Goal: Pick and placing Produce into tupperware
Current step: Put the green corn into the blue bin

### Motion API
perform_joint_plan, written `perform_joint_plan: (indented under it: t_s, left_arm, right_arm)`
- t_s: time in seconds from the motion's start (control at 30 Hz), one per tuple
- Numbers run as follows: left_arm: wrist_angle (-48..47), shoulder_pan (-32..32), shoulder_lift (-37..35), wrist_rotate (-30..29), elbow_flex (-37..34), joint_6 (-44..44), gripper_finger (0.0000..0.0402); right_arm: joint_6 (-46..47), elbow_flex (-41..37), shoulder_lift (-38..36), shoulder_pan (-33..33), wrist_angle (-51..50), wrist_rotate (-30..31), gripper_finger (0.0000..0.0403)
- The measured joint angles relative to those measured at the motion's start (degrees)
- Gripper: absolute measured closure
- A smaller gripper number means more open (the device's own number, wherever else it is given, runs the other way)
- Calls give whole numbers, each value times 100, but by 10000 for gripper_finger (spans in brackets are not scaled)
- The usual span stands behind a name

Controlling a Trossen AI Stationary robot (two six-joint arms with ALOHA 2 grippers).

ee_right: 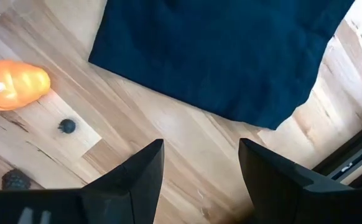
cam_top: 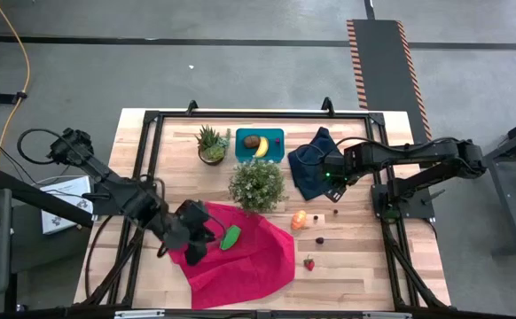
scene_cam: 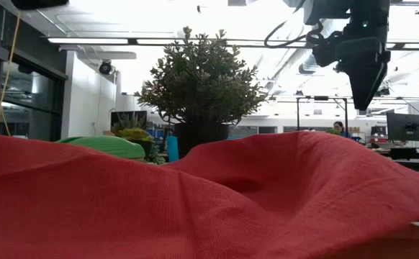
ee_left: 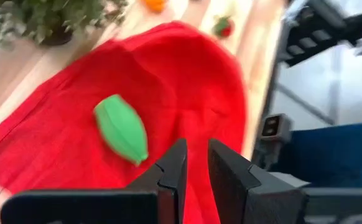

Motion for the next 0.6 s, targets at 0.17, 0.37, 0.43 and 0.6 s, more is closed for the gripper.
perform_joint_plan:
  t_s: [0.17, 0.37, 0.43, 0.6]
  left_arm:
    - [-1417, -99, 880, -359, 1086, -546, 348]
    - [-2100, 62, 1874, -254, 1848, -504, 348]
    - [-1918, 171, 2073, -251, 1904, -595, 348]
    - [-1952, 356, 2305, -55, 1873, -844, 347]
  right_arm:
    - [-297, 4, -80, -2, 35, 41, 204]
    - [-597, 4, -214, -2, 110, 56, 204]
    - [-668, 4, -272, -2, 134, 56, 204]
    - [-891, 4, -406, -2, 170, 54, 204]
